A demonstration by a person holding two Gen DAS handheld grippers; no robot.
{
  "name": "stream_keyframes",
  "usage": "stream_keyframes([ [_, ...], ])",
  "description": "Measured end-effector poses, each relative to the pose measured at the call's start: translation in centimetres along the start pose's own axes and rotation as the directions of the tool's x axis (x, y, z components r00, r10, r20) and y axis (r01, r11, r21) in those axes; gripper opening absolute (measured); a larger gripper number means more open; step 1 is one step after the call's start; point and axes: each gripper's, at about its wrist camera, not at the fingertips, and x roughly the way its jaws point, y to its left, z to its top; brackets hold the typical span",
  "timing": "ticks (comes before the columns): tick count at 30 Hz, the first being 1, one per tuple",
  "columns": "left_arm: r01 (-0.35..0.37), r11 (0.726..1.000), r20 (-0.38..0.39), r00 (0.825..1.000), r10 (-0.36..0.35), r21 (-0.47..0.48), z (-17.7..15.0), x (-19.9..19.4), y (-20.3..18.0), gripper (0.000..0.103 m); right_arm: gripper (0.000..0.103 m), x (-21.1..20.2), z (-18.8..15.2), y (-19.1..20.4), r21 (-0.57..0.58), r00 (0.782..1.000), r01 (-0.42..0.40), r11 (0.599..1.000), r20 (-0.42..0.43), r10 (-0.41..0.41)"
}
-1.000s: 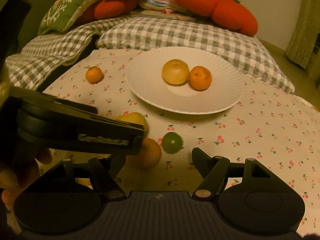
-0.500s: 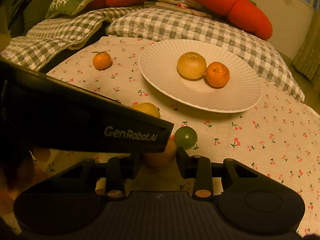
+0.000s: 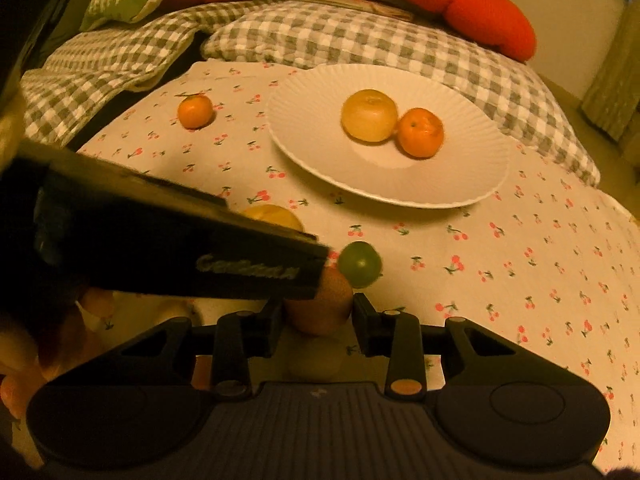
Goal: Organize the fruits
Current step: 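Grasp a second yellow pear with the left tool while the right tool grasps a tangerine, then lower the pear onto the plate with the left tool while the right tool sets its tangerine beside it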
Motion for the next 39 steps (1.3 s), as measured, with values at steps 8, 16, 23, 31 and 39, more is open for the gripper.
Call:
stream_keyframes([
  [8, 0.007, 0.999, -0.003, 1.000, -0.007, -0.031, 0.0, 0.1, 0.4, 0.060, 0.033, -2.0, 0.0, -0.7, -0.012, 0.999, -0.034, 0.999, -0.027, 0.034],
  [16, -0.019, 1.000, 0.012, 1.000, 0.019, 0.001, -0.1, 0.5, -0.4, 0.061, 0.033, -4.0, 0.1, -1.6, -0.084, 0.999, -0.014, 0.996, -0.033, 0.011],
  [23, -0.059, 0.997, 0.023, 0.998, 0.058, 0.055, -0.4, 1.3, -1.1, 0.060, 0.033, -5.2, 0.9, -4.1, -0.051, 0.999, 0.042, 0.998, 0.005, -0.042],
  [31, -0.046, 0.998, 0.032, 0.998, 0.045, 0.052, -0.4, 1.1, -1.0, 0.039, 0.033, -5.8, 1.0, -4.5, -0.050, 0.999, 0.038, 0.998, 0.040, -0.036],
  [39, -0.005, 1.000, 0.044, 0.999, 0.005, -0.023, -0.5, 0.3, -0.4, 0.039, 0.033, -6.4, 1.5, -5.9, -0.012, 0.994, 0.050, 0.999, 0.094, -0.049],
])
